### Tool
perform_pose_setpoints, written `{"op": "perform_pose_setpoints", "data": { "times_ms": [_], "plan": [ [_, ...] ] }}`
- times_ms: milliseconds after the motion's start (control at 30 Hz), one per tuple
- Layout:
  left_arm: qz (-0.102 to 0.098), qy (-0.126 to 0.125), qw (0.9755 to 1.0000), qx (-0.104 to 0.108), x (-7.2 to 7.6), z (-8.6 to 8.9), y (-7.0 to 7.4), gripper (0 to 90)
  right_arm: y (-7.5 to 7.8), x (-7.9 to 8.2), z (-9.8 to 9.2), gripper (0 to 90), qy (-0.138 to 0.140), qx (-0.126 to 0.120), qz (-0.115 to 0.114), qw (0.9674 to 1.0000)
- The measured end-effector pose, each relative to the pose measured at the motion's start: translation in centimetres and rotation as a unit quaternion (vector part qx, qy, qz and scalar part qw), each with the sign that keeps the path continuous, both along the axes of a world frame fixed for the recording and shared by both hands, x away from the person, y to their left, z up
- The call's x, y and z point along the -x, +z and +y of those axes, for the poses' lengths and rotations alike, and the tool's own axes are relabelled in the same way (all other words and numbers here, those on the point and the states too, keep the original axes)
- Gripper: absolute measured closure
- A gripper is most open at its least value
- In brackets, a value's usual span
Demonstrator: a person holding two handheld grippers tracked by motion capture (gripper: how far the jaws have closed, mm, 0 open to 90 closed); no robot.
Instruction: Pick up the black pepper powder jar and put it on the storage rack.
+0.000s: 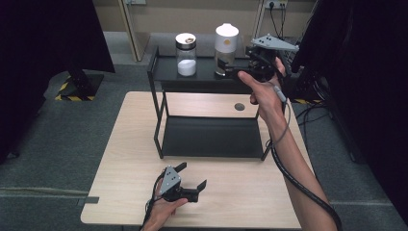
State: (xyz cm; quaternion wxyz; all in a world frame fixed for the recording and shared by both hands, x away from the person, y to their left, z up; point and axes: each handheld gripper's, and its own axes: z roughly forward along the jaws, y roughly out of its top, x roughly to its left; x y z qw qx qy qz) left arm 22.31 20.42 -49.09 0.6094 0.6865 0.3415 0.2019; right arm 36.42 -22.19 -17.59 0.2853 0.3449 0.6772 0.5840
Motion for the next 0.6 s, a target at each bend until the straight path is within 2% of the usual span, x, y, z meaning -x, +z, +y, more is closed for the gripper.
{"op": "perform_pose_setpoints", "data": {
  "times_ms": [333,600],
  "plan": [
    [-0.001,0.001,1.0000,0.001,0.0,0.1,0.0,1.0,-1.9,1.4,-1.5,0.3,0.024,-0.011,-0.004,0.9996],
    [-0.002,0.003,1.0000,0.002,0.0,0.1,0.0,1.0,-3.4,2.7,-2.1,0.3,0.045,-0.010,-0.012,0.9989]
  ]
}}
